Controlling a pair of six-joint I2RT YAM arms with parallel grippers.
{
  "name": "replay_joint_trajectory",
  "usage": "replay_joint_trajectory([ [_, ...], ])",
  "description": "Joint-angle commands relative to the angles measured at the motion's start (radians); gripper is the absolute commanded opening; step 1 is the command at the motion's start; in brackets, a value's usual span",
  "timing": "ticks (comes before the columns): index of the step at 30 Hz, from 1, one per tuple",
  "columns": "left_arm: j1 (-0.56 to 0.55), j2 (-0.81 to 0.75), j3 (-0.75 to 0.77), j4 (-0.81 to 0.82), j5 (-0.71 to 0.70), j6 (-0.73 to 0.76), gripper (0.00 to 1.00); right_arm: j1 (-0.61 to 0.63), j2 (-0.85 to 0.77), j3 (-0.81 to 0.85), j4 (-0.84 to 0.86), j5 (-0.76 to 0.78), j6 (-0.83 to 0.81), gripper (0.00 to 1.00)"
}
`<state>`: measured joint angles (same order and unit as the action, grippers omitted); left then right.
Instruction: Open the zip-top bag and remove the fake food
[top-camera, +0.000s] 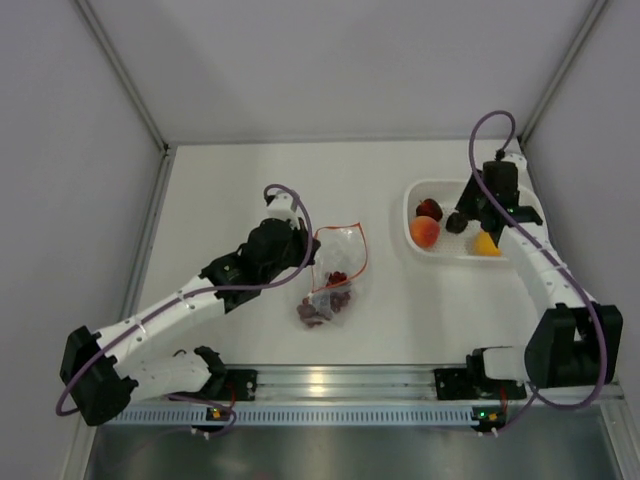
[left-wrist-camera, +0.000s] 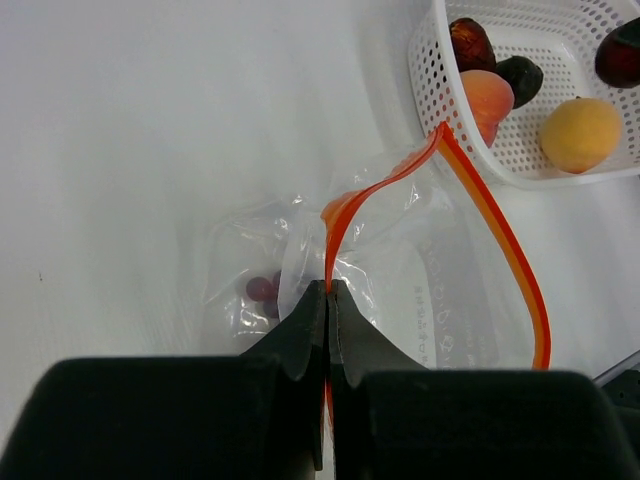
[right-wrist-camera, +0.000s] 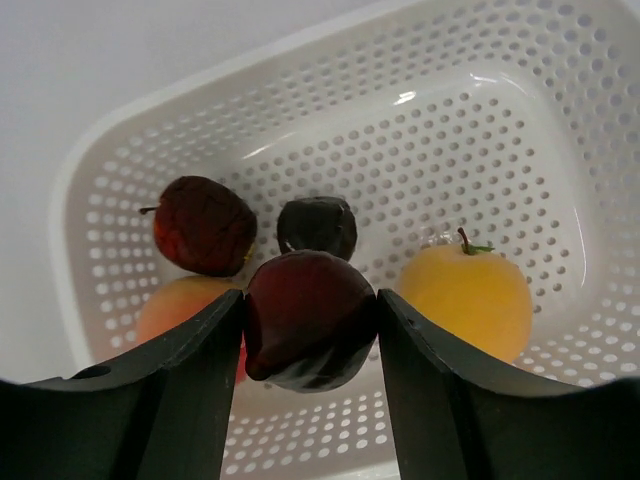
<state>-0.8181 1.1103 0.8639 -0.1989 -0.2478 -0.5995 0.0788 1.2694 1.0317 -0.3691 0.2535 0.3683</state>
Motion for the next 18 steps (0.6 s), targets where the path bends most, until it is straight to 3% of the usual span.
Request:
replay_joint_trajectory([
  [1,0.0,-0.05,0.035,-0.011,0.007,0.004,0.0,-0.039,0.083,0.022,-0.016,-0.01,0.006,0.56],
  [3,0.002,-0.061,0.032,-0.016,-0.001,0.006,0.0,-0.037,0.094,0.041,-0.028,-0.005,0.009,0.66],
  [4,0.002,-0.063,0.032,-0.02,-0.001,0.006,0.0,-0.037,0.084,0.041,-0.024,-0.007,0.012,0.86],
  [5,0.002,-0.061,0.034,-0.02,-0.001,0.007,0.0,-0.036,0.073,0.033,-0.024,-0.007,0.015,0.96],
  [6,0.002,-0.064,0.035,-0.02,0.007,0.007,0.0,-0.031,0.059,0.03,-0.021,-0.007,0.014,0.99],
  [9,0.002,-0.075,0.032,-0.02,0.012,0.001,0.0,-0.017,-0.017,-0.004,0.011,-0.043,0.018,0.99],
  [13,0.0,-0.083,0.034,-0.02,0.013,-0.002,0.0,-0.04,-0.117,-0.108,0.163,-0.442,0.066,0.99],
  [15,0.002,-0.081,0.038,-0.019,0.022,-0.003,0.0,-0.034,-0.125,-0.113,0.19,-0.519,0.102,0.99],
  [18,0.0,-0.076,0.043,-0.019,0.039,-0.008,0.0,0.025,-0.139,-0.098,0.165,-0.548,0.118,0.85],
])
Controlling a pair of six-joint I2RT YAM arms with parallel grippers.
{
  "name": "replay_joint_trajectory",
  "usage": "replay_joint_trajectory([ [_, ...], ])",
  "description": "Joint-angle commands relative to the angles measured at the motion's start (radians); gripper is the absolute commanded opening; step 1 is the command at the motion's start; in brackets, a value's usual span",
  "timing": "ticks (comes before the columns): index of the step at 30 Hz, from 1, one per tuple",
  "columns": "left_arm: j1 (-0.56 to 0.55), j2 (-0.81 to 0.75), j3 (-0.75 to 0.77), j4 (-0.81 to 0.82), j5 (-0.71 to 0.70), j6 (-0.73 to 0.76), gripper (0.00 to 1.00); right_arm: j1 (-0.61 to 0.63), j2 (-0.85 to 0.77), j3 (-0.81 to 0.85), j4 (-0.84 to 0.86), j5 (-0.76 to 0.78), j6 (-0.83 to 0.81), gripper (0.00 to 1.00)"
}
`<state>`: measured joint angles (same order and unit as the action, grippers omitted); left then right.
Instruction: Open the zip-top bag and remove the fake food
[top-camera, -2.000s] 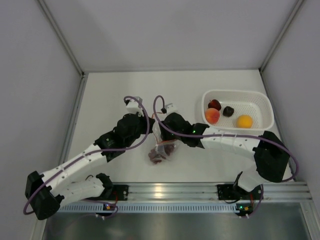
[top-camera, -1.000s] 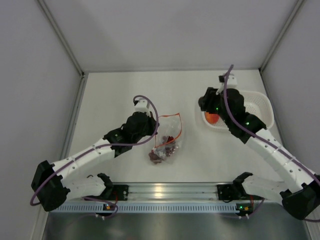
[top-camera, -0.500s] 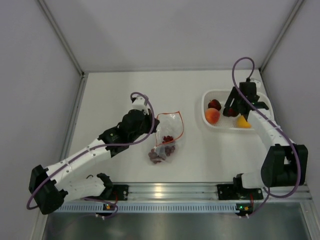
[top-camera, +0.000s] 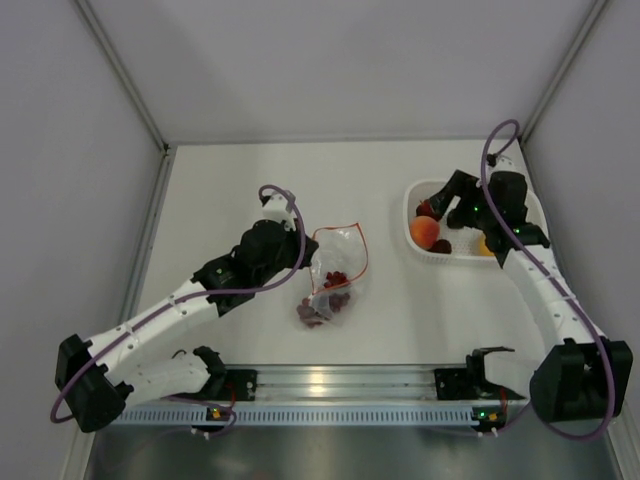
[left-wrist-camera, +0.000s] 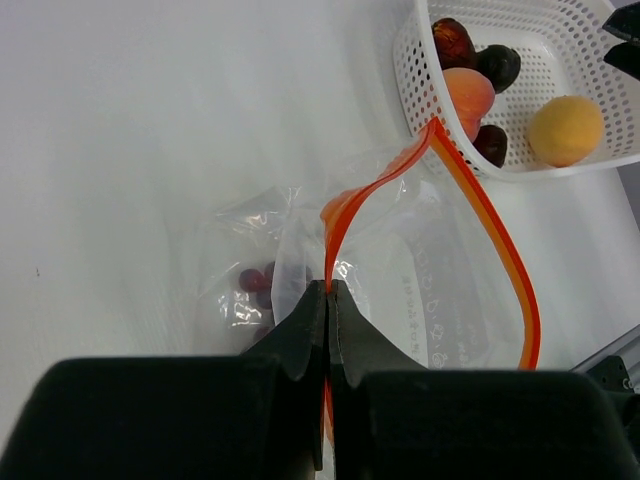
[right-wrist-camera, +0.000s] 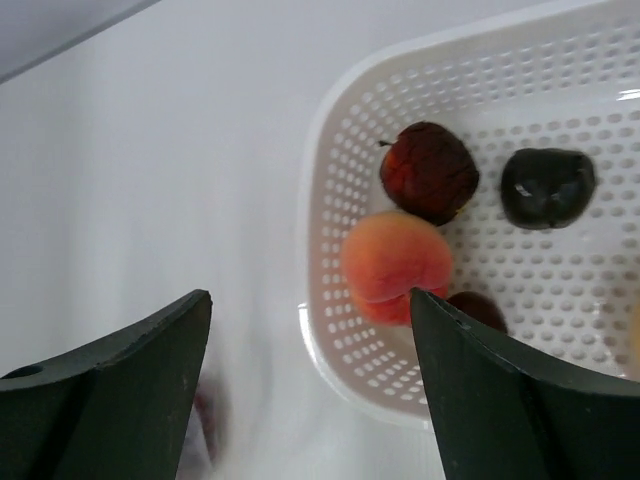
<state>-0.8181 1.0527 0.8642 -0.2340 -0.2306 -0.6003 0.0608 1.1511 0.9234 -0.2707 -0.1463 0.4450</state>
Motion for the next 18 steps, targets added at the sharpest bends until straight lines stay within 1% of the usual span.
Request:
replay_joint_trajectory([
  [1,0.0,-0.019,0.042,0.016,0.023,-0.007,0.0,0.066,-0.028,0.031,0.054,-0.127,0.04,0.79],
  [3,0.002,-0.019,0.044,0.016,0.027,-0.013,0.0,0.14,-0.039,0.052,0.013,-0.095,0.034,0.73],
  [4,0.0,-0.017,0.045,0.016,0.028,-0.015,0.0,0.166,-0.048,0.075,-0.002,-0.055,0.029,0.67],
  [5,0.0,-0.017,0.048,0.016,0.031,-0.018,0.0,0.225,-0.05,0.09,-0.019,-0.03,0.021,0.65],
  [8,0.0,-0.005,0.059,0.018,0.039,-0.019,0.0,0.316,-0.054,0.143,-0.076,0.033,0.009,0.58],
  [9,0.0,-0.003,0.061,0.016,0.045,-0.021,0.0,0.373,-0.054,0.153,-0.088,0.049,0.009,0.55],
  [11,0.0,0.003,0.068,0.018,0.051,-0.024,0.0,0.43,-0.053,0.179,-0.105,0.082,0.006,0.51],
  [12,0.0,0.007,0.07,0.018,0.059,-0.026,0.0,0.483,-0.05,0.189,-0.11,0.091,0.004,0.49],
  [13,0.0,0.009,0.071,0.018,0.062,-0.027,0.0,0.51,-0.041,0.21,-0.125,0.111,0.004,0.45],
  [14,0.0,0.013,0.076,0.018,0.063,-0.029,0.0,0.537,-0.037,0.219,-0.128,0.123,0.006,0.43],
  [15,0.0,0.015,0.078,0.018,0.068,-0.035,0.0,0.592,-0.031,0.227,-0.13,0.138,0.009,0.41],
  [17,0.0,0.021,0.084,0.016,0.076,-0.041,0.0,0.648,-0.01,0.249,-0.133,0.192,0.021,0.39],
  [18,0.0,0.023,0.084,0.021,0.077,-0.056,0.0,0.701,0.001,0.258,-0.14,0.212,0.032,0.38],
])
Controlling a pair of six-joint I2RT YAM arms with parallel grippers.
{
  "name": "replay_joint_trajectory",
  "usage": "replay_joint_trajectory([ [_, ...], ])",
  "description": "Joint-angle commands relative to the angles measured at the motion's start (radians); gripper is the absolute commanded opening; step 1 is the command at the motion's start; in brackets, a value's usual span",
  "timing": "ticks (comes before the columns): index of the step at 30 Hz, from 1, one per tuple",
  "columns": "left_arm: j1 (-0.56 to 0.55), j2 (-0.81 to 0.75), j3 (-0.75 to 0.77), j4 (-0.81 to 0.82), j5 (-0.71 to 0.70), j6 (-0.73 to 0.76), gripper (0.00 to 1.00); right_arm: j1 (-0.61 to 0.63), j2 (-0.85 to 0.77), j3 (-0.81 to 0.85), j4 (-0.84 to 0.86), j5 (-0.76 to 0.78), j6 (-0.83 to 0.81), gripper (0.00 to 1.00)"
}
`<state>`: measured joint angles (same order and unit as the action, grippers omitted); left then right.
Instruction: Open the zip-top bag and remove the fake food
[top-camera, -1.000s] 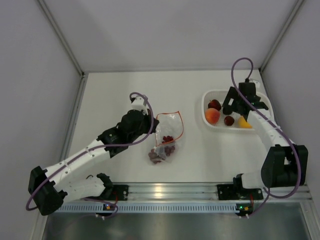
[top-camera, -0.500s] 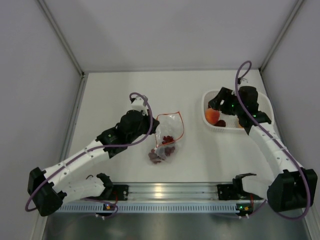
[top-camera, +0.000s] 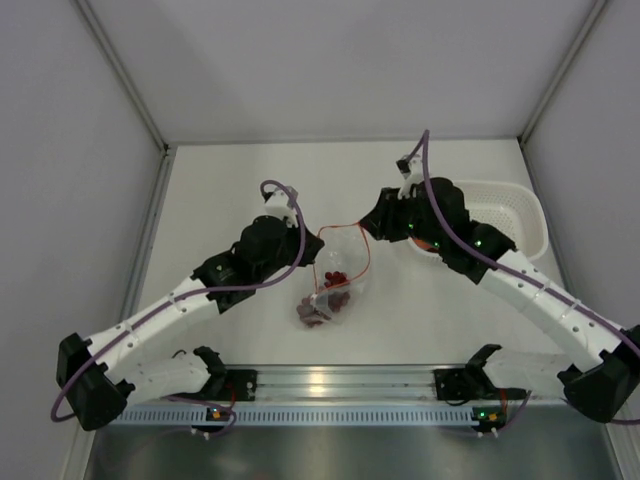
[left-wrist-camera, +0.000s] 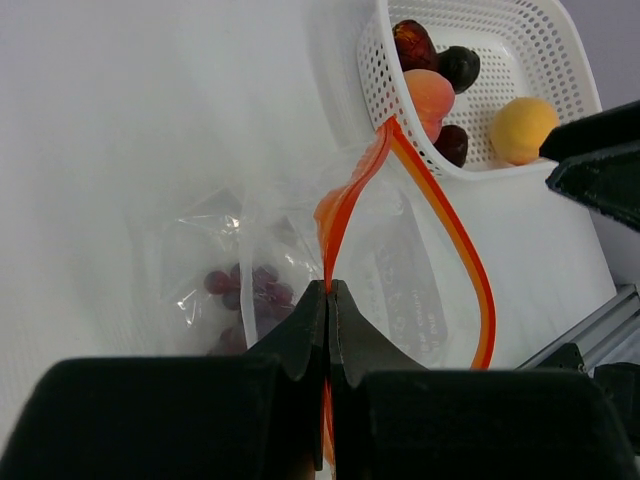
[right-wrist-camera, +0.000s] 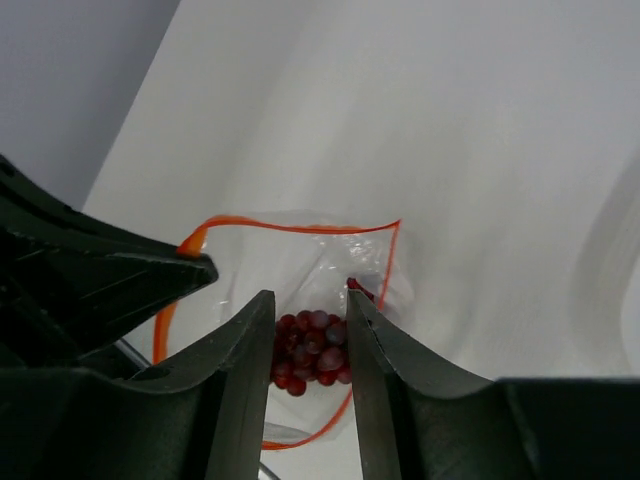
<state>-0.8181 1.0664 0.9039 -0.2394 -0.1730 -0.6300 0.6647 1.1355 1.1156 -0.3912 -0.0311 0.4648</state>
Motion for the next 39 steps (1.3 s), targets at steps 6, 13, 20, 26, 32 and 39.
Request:
replay_joint_trajectory([
  [6,-0.001,-0.014,0.015,0.078,0.018,-0.094,0.0,0.254,0.13,0.093,-0.009,0.198,0.063,0.27],
  [13,-0.001,-0.075,-0.059,0.159,-0.01,-0.134,0.0,0.365,0.226,-0.014,0.147,0.381,0.234,0.26],
  [20,-0.003,-0.126,-0.099,0.179,-0.009,-0.169,0.0,0.378,0.34,0.0,0.19,0.444,0.31,0.28],
  [26,-0.006,-0.183,-0.169,0.218,-0.077,-0.252,0.0,0.426,0.394,0.001,0.204,0.513,0.35,0.3],
  [32,-0.01,-0.25,-0.224,0.216,-0.187,-0.274,0.0,0.476,0.406,-0.028,0.16,0.51,0.365,0.39],
  [39,-0.026,-0.244,-0.226,0.215,-0.16,-0.238,0.0,0.506,0.399,-0.114,0.111,0.517,0.416,0.47],
])
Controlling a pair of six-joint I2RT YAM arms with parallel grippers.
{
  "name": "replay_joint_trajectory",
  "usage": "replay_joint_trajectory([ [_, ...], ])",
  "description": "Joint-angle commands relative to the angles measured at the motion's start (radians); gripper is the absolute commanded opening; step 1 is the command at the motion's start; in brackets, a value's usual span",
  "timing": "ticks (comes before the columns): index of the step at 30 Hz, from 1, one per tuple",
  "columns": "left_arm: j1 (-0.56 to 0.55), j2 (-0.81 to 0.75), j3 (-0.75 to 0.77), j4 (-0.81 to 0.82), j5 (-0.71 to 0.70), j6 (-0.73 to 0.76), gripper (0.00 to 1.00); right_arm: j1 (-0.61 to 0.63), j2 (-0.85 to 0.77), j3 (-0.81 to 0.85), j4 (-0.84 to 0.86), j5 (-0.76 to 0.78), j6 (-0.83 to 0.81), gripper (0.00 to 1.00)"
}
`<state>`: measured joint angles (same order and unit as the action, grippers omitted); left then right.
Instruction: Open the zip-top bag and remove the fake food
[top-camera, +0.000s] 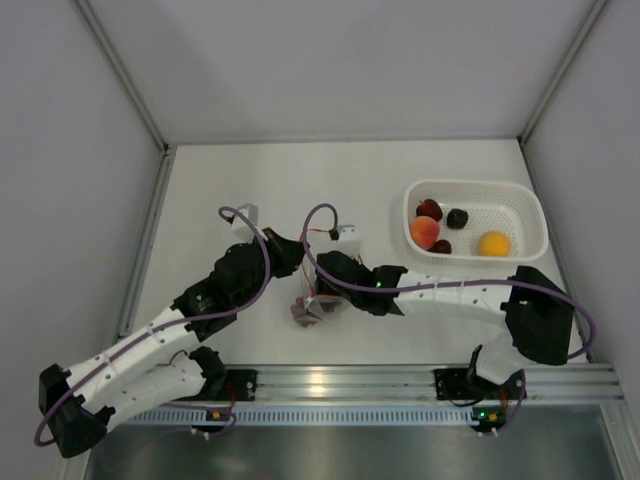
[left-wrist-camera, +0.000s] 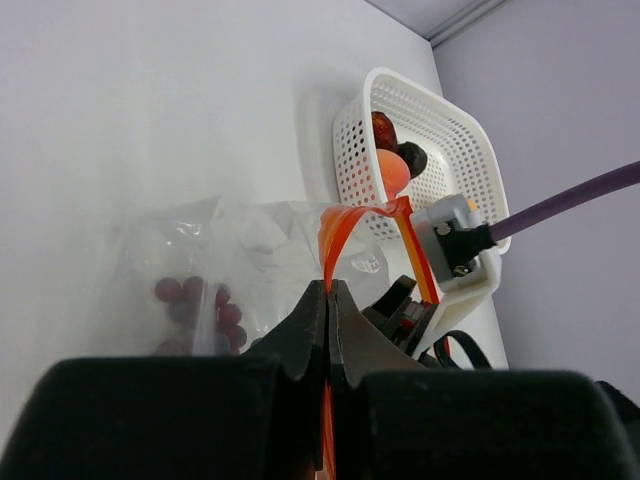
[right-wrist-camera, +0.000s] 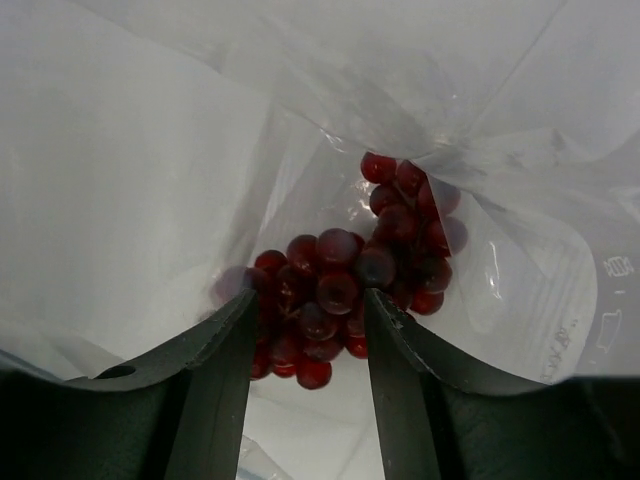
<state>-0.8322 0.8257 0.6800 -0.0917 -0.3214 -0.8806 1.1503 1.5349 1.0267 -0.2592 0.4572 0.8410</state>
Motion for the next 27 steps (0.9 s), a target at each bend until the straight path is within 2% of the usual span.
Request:
replay_joint_trajectory([
  [1,-0.022,0.0,-0.003,0.067,-0.013,0.012,0.0,0.022,0.004,-0.031,-0.022,0.031,0.043,0.48],
  [8,-0.108,-0.003,-0.019,0.069,-0.103,0.02,0.0,0.02,0.053,-0.04,-0.002,-0.022,0.084,0.62],
  [9,-0.119,-0.003,-0.022,0.069,-0.113,0.02,0.0,0.02,0.056,-0.051,0.003,-0.017,0.098,0.67],
  [12,-0.156,0.003,-0.023,0.069,-0.148,0.026,0.0,0.02,0.07,-0.057,0.011,-0.005,0.121,0.7],
  [16,-0.197,0.003,-0.023,0.067,-0.191,0.04,0.0,0.016,0.108,-0.05,0.015,-0.02,0.138,0.72],
  [23,-0.2,0.019,-0.019,0.063,-0.211,0.071,0.0,0.014,0.18,-0.06,0.049,-0.031,0.181,0.72],
  [27,-0.199,0.041,-0.005,0.04,-0.22,0.075,0.0,-0.011,0.237,-0.045,0.075,-0.045,0.153,0.73],
])
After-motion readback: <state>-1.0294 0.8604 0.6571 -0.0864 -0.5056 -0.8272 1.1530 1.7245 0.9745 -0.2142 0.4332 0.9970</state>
